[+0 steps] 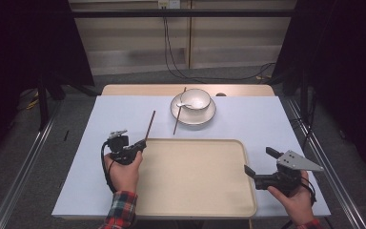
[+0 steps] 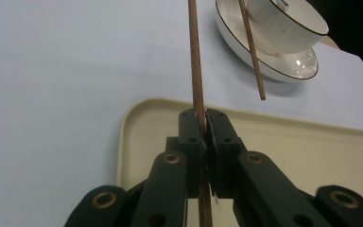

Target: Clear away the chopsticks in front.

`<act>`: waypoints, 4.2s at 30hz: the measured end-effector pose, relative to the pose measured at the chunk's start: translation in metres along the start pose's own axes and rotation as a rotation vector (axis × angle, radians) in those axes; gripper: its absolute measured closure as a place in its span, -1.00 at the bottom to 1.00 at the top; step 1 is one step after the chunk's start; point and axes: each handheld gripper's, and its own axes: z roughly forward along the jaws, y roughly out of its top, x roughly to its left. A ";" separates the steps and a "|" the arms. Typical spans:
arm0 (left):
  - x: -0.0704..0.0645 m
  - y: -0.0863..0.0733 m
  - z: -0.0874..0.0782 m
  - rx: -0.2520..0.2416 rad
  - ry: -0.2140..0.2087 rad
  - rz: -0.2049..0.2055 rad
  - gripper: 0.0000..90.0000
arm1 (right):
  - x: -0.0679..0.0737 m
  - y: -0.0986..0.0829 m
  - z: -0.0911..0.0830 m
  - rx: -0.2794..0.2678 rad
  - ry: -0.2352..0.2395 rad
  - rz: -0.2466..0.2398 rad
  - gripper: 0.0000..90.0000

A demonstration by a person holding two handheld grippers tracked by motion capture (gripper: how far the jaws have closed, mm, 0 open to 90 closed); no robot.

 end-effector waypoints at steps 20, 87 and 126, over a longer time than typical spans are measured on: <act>-0.011 -0.042 -0.053 -0.069 -0.019 -0.010 0.90 | 0.003 0.001 0.001 -0.003 0.015 -0.012 -0.97; -0.014 -0.003 -0.023 -0.092 -0.045 0.076 0.03 | 0.003 0.000 0.000 0.008 0.031 -0.027 -0.95; -0.046 0.060 0.098 -0.024 -0.057 0.344 -0.35 | -0.001 0.000 -0.001 0.006 0.026 -0.024 -0.94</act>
